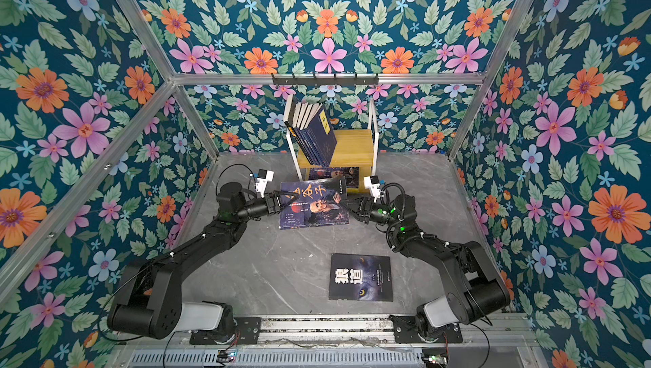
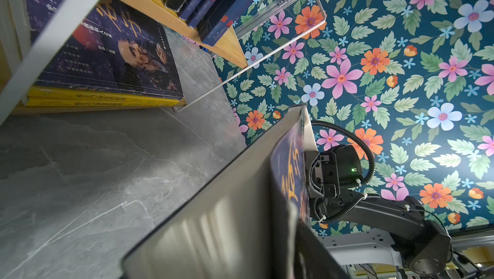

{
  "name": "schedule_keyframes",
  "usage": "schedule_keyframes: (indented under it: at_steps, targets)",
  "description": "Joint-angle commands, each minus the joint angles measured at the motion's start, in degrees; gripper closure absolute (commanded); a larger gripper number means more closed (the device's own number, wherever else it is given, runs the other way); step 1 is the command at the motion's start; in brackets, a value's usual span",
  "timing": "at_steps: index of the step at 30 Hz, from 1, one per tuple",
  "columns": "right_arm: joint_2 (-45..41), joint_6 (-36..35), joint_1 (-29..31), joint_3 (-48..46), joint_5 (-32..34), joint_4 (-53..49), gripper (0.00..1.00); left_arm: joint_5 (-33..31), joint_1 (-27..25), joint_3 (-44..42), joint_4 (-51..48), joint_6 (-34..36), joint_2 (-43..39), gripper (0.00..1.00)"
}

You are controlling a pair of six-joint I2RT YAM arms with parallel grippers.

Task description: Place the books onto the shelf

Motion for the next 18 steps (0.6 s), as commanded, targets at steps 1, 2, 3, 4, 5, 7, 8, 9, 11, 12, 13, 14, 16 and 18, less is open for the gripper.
schedule_keyframes:
  at_steps: [1,2,3,4,5,7,8,9,11,12,13,14,16,18]
  targets:
    - [0.47,0.09,0.27,1.06,-1.2,3.64,1.0,-1.28,0.36,-0.04,1.12,-1.25,-0.9,0.55]
    - [0.96,0.09,0.41,1.29,-1.11,2.63,1.0,-0.96,0.45,-0.1,1.11,-1.19,-1.14,0.61]
    - [1.42,0.08,0.71,1.34,-1.11,2.76,1.0,-0.77,0.54,-0.26,1.4,-1.23,-1.4,0.65]
    - [2.18,0.15,1.06,1.29,-1.11,3.66,1.0,-0.58,0.65,-0.42,1.93,-1.49,-1.44,0.71]
    - [3.05,0.33,1.45,1.1,-1.0,4.66,1.0,-0.48,0.72,-0.41,2.16,-1.81,-1.19,0.79]
    - [4.62,1.1,1.46,0.56,-0.26,5.97,1.0,-0.52,0.78,-0.3,2.17,-1.91,-0.98,0.91]
    - [5.5,1.49,1.43,0.26,0.11,6.81,1.0,-0.55,0.72,-0.29,2.25,-1.94,-0.89,0.98]
    - [6.3,1.58,1.43,0.23,0.19,7.18,1.0,-0.65,0.72,-0.25,2.33,-1.97,-0.74,1.0]
    - [7.88,1.86,1.44,0.19,-0.08,7.95,1.0,-0.37,0.8,0.02,2.26,-1.83,-0.87,1.0]
    - [8.45,1.93,1.43,-0.06,0.18,8.28,1.0,-0.1,0.95,0.15,1.94,-1.53,-0.97,1.0]
    - [8.72,1.78,1.45,-0.27,0.51,7.93,1.0,0.04,1.13,0.43,1.42,-1.65,-1.11,1.0]
    - [9.07,1.43,1.51,-0.23,0.78,7.1,0.97,0.3,1.31,0.82,0.85,-1.71,-1.12,1.0]
    - [9.27,0.81,1.43,0.51,0.65,3.88,0.79,0.35,1.58,1.57,-0.56,-1.07,-1.1,1.0]
    - [8.35,-0.57,1.33,1.89,0.3,-4.61,0.67,0.47,2.06,1.35,-0.69,-0.07,-1.18,1.0]
